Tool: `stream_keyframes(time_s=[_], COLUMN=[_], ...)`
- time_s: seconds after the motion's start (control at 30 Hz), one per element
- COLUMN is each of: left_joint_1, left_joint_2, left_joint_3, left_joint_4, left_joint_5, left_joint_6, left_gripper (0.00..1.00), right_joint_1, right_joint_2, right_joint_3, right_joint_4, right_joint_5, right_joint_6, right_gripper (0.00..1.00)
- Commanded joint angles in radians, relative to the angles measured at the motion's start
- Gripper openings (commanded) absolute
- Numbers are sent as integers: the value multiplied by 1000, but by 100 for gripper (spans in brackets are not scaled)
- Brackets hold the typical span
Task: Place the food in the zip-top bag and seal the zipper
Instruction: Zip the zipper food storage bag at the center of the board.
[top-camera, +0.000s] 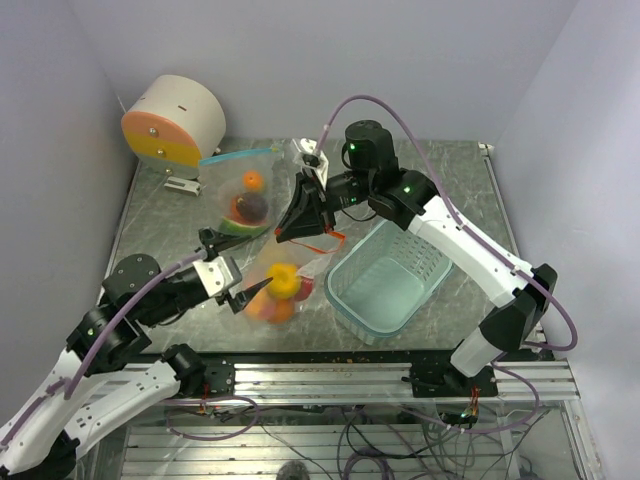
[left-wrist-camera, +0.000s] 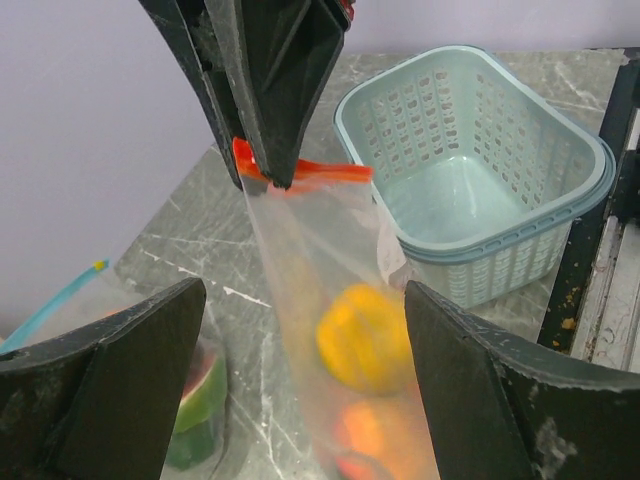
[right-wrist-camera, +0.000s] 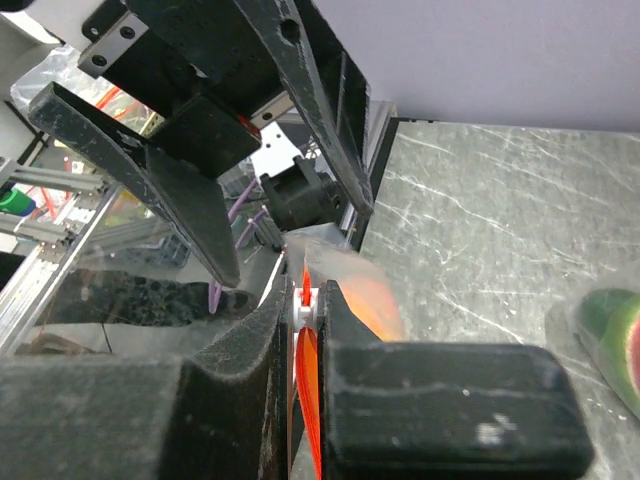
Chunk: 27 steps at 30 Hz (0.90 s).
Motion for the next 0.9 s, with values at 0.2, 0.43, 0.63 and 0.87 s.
stream_keyframes(time_s=[0.2,0.43,0.63,0.87], left_joint_1=[4,4,4,5], left_joint_2=[166,230,219,198], left_joint_3=[-4,21,14,31], left_joint_4=[181,145,166,117], left_joint_5=[45,64,74,-15], left_joint_6=[-55,-52,-75,-103], left_gripper=[83,57,8,7], right_joint_1=[2,4,4,2], right_joint_2=[-55,-56,-47,-76], right_joint_3=[-64,-60,-60,-87], right_joint_4=[61,8,-5,-1], right_joint_5=[-59,-61,-54,58], right_joint_6=[-22,-78,-83,-105], right_gripper=[0,0,0,17])
